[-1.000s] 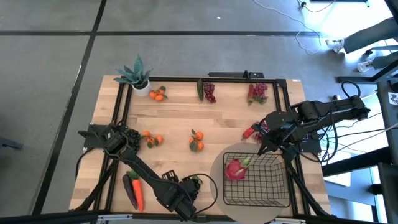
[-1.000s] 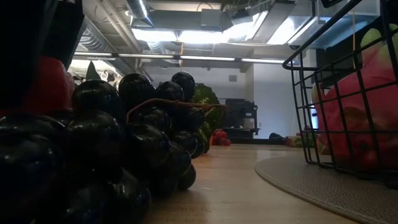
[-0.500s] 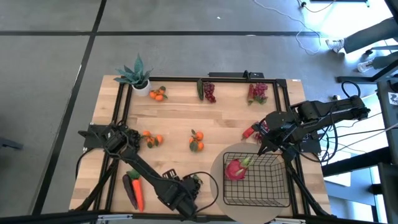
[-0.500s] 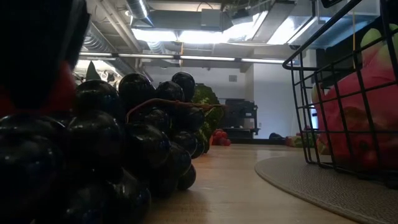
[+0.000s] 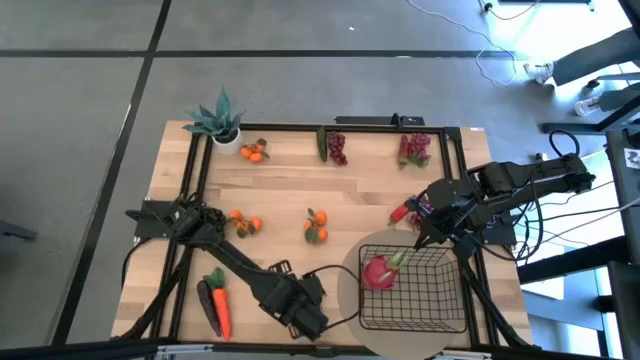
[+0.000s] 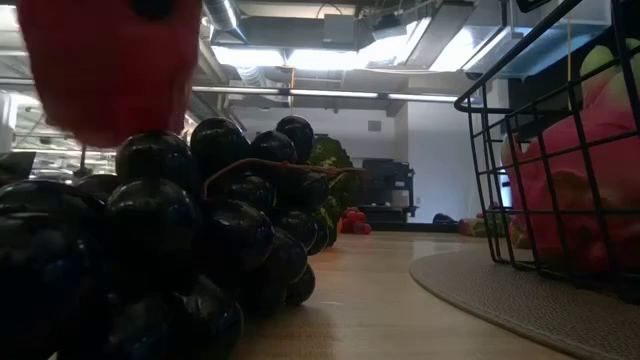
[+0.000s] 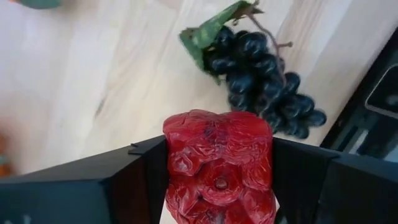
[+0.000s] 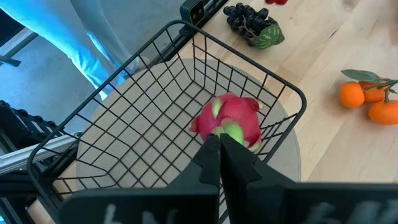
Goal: Build produce basket
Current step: Put the red bell pepper into the black wire basket
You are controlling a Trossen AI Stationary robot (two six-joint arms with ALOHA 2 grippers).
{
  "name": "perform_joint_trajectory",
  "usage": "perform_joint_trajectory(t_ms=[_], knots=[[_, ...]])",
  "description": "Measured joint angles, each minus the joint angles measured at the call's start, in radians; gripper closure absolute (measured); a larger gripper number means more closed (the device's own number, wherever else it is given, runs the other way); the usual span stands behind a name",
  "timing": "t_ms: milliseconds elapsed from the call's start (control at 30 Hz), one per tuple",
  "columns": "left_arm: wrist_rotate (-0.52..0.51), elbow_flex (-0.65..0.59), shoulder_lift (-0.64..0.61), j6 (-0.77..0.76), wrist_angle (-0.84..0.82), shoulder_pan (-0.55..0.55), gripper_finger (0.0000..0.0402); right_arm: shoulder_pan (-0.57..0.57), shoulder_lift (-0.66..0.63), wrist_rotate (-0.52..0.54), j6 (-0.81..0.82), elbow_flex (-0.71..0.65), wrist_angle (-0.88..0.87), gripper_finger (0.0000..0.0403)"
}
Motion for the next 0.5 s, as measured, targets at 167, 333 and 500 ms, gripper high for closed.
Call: perform_joint_trajectory(t_ms=[167, 333, 500], knots=[[0.043, 0.124, 0.000, 0.080, -0.054, 0.052, 0.0207, 0.000, 0.000, 0.000, 0.000, 0.000, 0.000, 0.0402], [0.043, 0.252, 0.000, 0.131, -0.059, 0.103, 0.0207, 0.000, 0.000, 0.000, 0.000, 0.000, 0.005, 0.0402], [0.104, 0.251, -0.027, 0.179, 0.064, 0.161, 0.0207, 0.000, 0.000, 0.000, 0.000, 0.000, 0.015, 0.0402]])
